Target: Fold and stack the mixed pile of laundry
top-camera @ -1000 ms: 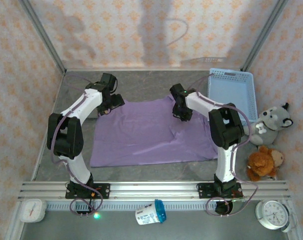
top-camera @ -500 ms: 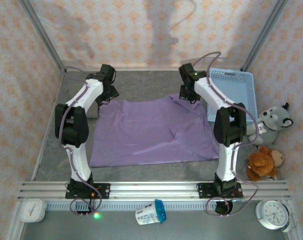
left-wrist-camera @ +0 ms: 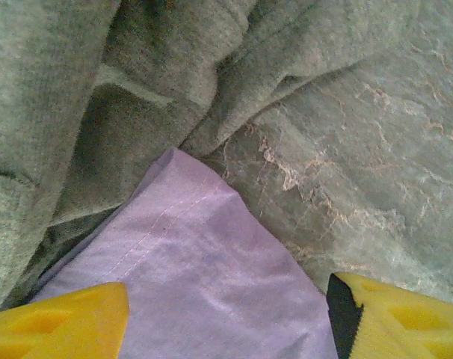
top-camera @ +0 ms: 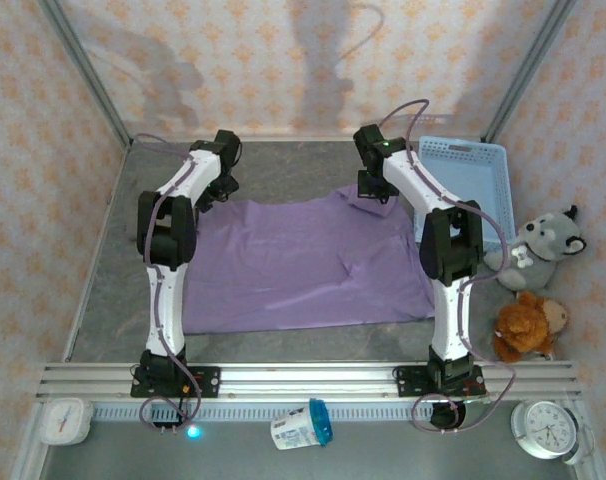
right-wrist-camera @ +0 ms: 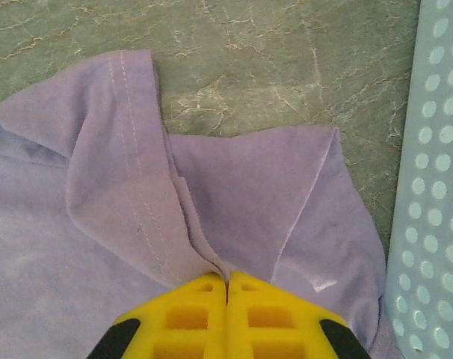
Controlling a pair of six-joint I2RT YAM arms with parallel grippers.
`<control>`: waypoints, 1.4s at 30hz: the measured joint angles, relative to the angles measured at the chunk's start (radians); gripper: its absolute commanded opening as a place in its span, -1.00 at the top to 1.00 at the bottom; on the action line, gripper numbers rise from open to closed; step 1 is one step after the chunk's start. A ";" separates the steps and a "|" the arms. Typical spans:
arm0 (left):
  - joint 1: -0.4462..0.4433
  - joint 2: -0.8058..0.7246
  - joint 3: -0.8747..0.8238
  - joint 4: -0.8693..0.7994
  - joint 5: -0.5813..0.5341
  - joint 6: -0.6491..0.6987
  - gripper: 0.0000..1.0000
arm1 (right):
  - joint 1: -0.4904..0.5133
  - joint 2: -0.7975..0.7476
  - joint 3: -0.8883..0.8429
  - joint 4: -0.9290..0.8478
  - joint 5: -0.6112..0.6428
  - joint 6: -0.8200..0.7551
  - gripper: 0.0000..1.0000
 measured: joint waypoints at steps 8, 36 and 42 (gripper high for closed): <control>0.000 0.079 0.031 -0.007 0.011 -0.047 0.05 | 0.000 0.000 -0.009 0.000 -0.002 0.000 1.00; 0.000 -0.461 -0.323 0.043 0.039 0.222 1.00 | -0.021 -0.254 -0.077 -0.049 0.092 0.004 1.00; 0.000 -0.601 -0.509 0.046 0.038 0.285 1.00 | -0.021 -0.432 -0.195 -0.103 0.129 0.006 1.00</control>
